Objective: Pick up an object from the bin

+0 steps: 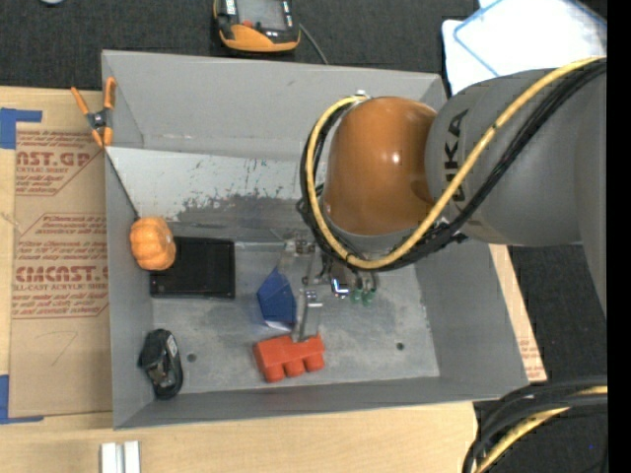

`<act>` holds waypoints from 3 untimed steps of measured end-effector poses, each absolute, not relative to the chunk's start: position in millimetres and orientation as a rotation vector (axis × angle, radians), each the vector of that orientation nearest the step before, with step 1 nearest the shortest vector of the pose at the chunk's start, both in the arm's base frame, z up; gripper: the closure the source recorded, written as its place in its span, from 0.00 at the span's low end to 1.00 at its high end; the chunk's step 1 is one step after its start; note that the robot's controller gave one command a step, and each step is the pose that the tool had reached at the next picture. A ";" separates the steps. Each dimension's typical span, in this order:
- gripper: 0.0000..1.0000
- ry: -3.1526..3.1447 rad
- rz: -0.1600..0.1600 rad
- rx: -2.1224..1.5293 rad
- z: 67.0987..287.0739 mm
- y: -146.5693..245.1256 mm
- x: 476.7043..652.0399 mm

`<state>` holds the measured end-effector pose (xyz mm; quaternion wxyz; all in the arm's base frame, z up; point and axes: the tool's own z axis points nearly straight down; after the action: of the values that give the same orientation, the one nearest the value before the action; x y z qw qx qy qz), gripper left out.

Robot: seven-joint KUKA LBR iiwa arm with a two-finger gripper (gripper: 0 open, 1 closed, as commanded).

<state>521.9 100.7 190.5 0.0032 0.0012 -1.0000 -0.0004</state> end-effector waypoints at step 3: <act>0.00 -3.143 -0.004 0.109 78.0 85.0 559.4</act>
Offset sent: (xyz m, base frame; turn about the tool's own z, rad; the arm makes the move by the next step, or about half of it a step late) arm 0.0280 -0.0232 -0.1205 0.4051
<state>559.4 85.0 78.0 -0.0019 0.0346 -0.9994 -0.0014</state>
